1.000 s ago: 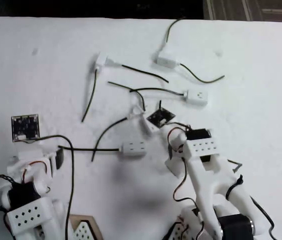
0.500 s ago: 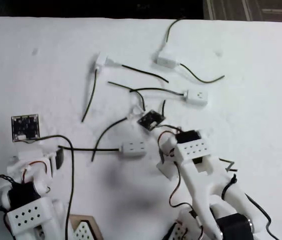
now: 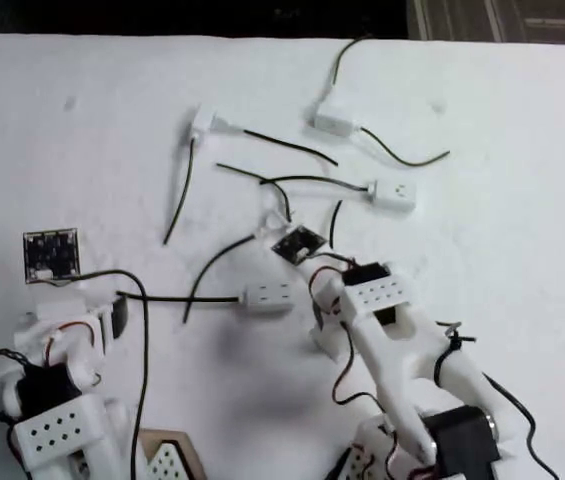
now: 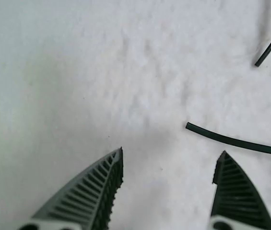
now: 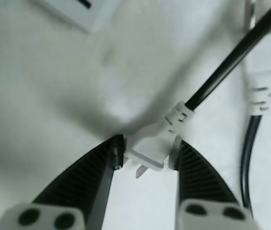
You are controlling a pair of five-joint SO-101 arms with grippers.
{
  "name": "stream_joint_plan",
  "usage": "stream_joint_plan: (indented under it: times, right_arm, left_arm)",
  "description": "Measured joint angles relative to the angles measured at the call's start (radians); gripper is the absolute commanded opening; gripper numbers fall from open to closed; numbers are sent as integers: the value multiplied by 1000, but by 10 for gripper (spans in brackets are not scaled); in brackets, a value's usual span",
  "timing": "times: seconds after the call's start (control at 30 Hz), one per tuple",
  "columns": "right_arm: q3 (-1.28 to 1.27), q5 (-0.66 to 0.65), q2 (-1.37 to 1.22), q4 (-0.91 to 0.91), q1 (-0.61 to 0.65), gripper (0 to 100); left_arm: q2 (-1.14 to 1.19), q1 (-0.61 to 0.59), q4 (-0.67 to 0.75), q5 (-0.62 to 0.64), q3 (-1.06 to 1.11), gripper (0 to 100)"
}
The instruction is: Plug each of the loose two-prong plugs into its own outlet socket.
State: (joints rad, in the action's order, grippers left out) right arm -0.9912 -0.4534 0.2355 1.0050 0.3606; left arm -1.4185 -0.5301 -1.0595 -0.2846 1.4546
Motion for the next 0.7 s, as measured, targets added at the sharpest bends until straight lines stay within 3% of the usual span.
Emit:
stream_joint_plan:
  times: [0.37, 0.47, 0.7]
  right_arm:
    - [20, -9, 41, 14, -17, 16]
    - [17, -120, 138, 40, -46, 16]
    - [17, -505, 358, 55, -256, 17]
  left_arm:
    - [0, 0, 0, 0, 0, 302]
    - [0, 0, 0, 0, 0, 302]
    - [0, 0, 0, 0, 0, 302]
